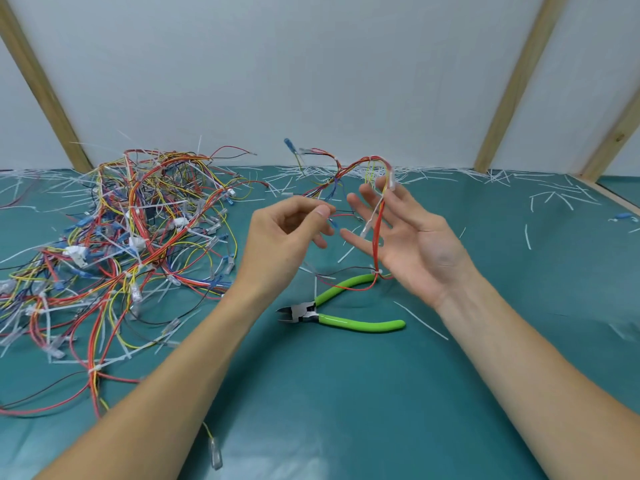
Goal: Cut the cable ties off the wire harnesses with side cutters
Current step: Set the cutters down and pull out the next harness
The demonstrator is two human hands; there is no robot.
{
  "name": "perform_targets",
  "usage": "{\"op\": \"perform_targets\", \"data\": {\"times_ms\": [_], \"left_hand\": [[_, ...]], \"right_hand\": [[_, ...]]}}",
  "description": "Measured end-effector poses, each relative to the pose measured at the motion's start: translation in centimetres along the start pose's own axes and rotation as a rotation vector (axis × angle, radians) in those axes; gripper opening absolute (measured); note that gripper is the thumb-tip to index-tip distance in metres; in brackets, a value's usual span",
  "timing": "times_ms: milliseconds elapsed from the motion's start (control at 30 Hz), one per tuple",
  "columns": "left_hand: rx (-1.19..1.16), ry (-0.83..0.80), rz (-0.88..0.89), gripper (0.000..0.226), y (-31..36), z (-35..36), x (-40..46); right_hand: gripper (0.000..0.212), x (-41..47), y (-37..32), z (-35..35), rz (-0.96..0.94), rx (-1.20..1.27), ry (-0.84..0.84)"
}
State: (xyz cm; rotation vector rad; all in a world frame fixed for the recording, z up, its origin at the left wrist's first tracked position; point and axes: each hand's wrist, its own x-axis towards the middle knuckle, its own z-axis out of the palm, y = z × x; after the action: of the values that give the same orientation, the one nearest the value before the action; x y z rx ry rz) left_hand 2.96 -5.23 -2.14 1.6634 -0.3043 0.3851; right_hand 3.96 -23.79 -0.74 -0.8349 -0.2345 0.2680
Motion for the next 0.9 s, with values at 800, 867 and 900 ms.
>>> {"op": "perform_targets", "data": {"times_ms": [800, 867, 900], "left_hand": [[-0.127, -0.025, 0.036, 0.013, -0.4, -0.3, 0.3], [-0.154, 0.03, 0.006, 0.015, -0.5, -0.6, 0.5], [-0.17, 0.057, -0.01, 0.015, -0.5, -0.8, 0.5]], "right_hand": [[0.02, 0.0, 2.1, -0.4, -0.211, -0.957, 0.064], [0.018, -0.1, 2.5, -0.6, -0.261, -1.173, 0.077], [0.017, -0.2, 2.7, -0.7, -0.269, -1.242, 0.074]]}}
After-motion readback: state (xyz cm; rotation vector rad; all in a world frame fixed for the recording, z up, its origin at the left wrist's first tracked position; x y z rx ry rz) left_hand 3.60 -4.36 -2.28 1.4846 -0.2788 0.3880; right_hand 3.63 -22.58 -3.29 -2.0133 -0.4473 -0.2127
